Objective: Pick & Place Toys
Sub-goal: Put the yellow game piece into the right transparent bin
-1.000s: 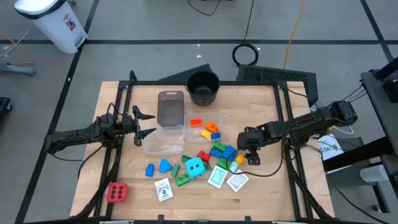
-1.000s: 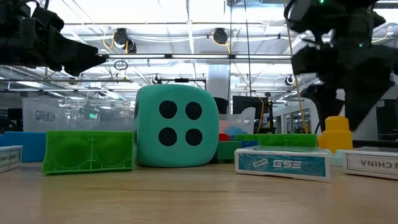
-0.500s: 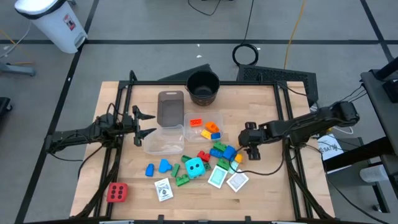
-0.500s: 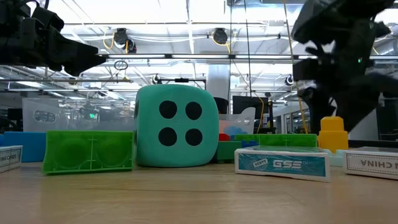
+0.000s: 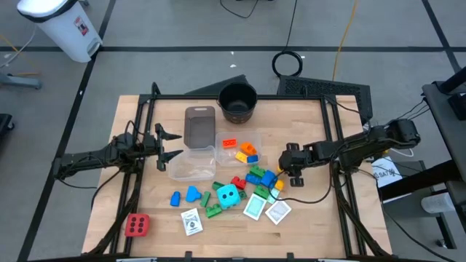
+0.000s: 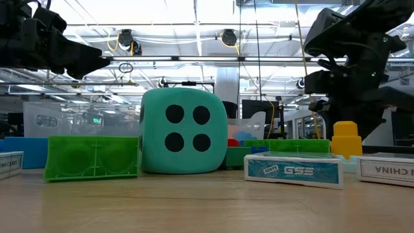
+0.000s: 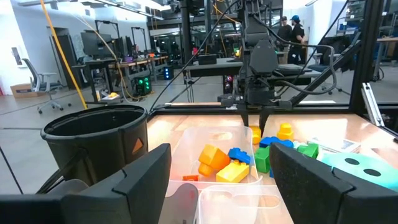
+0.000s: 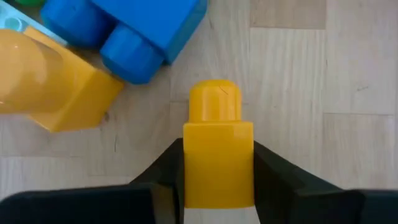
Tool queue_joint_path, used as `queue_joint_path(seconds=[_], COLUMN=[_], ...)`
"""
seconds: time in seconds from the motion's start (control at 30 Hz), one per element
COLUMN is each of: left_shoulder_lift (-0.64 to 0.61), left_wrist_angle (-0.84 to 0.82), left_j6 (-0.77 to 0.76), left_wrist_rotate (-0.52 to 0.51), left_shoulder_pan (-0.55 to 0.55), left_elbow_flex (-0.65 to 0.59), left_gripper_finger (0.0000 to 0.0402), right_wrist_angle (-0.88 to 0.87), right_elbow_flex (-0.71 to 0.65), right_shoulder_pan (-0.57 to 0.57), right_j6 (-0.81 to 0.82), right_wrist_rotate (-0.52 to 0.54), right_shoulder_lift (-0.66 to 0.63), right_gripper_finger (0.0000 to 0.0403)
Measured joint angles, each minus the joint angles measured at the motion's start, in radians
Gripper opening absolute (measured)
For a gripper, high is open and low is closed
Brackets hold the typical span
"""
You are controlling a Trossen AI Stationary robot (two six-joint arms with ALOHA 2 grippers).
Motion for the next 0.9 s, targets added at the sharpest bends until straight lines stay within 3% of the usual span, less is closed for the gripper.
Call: queue_joint_path(seconds=[0.37,0.63,0.8,0.9], left_shoulder_lift=[0.000,0.000,0.000,0.000], left_wrist_angle=[0.000,0.000,0.000,0.000], left_j6=[0.000,0.000,0.000,0.000], left_wrist_rotate=[0.000,0.000,0.000,0.000], left_shoulder_pan=[0.000,0.000,0.000,0.000], left_elbow_flex=[0.000,0.000,0.000,0.000], left_gripper_finger=[0.0274,0.0273,0.0274,0.0273], right_wrist_angle=[-0.056,0.328,0.565,0.653], right_elbow_flex=[0.133,0.143,0.143,0.142], right_shoulder_pan=[0.000,-0.016,-0.068,-0.106], right_j6=[0.000,-0.080,-0.158,-0.177], right_wrist_rotate=[0.007,0.003,-0.002,-0.063], right_shoulder_lift=[-0.098,-0.106,-0.009,0.082], right_gripper_finger=[0.0105,0.0105,0.0105,0.0105])
